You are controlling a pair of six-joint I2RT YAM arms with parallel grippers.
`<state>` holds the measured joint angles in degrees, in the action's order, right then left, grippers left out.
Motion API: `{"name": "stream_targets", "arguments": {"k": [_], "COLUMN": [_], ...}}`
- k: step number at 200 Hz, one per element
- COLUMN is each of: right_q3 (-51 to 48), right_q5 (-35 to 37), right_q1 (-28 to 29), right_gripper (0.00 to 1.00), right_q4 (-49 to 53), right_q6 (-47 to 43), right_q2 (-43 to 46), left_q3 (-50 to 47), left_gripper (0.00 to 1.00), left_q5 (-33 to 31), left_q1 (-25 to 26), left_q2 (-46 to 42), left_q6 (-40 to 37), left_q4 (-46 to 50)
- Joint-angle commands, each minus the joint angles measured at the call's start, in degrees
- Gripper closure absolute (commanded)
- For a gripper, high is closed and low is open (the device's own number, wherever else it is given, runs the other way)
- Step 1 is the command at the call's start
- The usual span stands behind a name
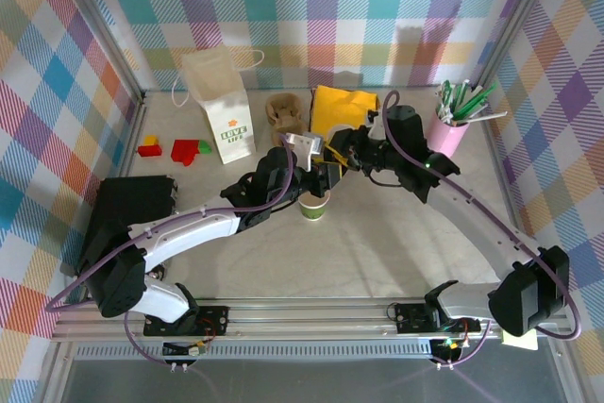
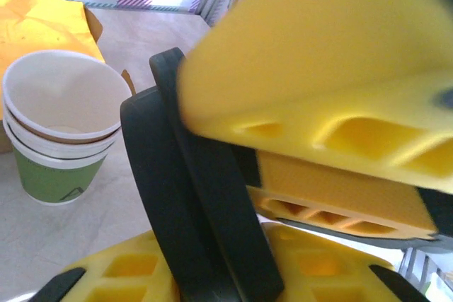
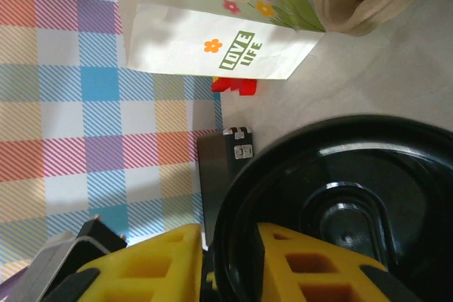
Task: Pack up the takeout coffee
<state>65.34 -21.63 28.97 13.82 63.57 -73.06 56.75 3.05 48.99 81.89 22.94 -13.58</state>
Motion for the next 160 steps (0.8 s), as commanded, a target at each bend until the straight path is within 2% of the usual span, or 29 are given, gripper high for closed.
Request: {"name": "stream_targets", "arguments": {"k": [1, 24, 48, 84, 113, 133, 160], "right_q3": [4.5, 5.4, 4.4, -2.0, -9.9, -13.7, -19.5], "right_q5": [4.3, 9.5, 14.5, 12.8, 13.6, 17.7, 23.8], "right_q1": [0.4, 0.4, 0.4, 1.4, 6.4, 10.7, 16.2], "right_gripper": [0.64, 0.57, 0.57, 0.56, 0.56, 0.57, 0.55], "right_q4": [7.2, 10.2, 10.2, 3.5, -2.8, -6.1, -16.2], "right_q6": [-8.0, -15.9, -28.1, -49.9, -70.6, -82.3, -95.6], "right_q2": [2.7, 6.2, 10.6, 17.1, 21.6, 22.3, 21.9], "left_q3": [-1.0, -2.9, -3.3, -2.0, -2.3, -1.5, -1.6], "left_gripper": [0.76, 0.77, 0.78, 0.80, 0.81, 0.81, 0.81], "left_q5": [2.2, 9.7, 15.6, 24.0, 29.9, 32.5, 34.2], "left_q1": [-0.8, -4.2, -7.5, -13.0, -17.0, -18.0, -18.3], "left_q2": [-2.7, -4.4, -6.9, -10.1, -12.2, -12.9, -13.2], "left_q6": [1.8, 6.8, 11.7, 21.2, 29.2, 32.9, 39.0], "left_q4": [-0.1, -2.1, 0.3, 6.8, 8.4, 9.6, 8.3]}}
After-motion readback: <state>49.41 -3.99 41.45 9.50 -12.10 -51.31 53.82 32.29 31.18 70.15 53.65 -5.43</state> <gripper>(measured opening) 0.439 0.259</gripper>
